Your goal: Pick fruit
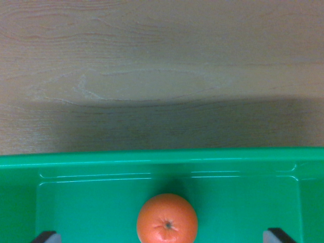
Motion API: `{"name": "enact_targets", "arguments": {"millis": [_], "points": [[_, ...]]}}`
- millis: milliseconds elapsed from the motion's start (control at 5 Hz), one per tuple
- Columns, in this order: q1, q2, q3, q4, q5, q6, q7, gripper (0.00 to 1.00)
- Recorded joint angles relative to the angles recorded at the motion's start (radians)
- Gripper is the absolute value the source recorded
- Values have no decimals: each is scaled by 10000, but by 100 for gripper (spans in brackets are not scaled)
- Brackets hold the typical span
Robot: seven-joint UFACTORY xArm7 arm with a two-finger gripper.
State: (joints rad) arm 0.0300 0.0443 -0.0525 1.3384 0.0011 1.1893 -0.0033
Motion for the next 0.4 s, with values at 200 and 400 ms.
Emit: {"name": "enact_targets", "arguments": {"millis": [200,400], "points": [[-17,159,18,-329,6,-457,-74,0],[-17,159,18,-329,6,-457,-74,0]]}}
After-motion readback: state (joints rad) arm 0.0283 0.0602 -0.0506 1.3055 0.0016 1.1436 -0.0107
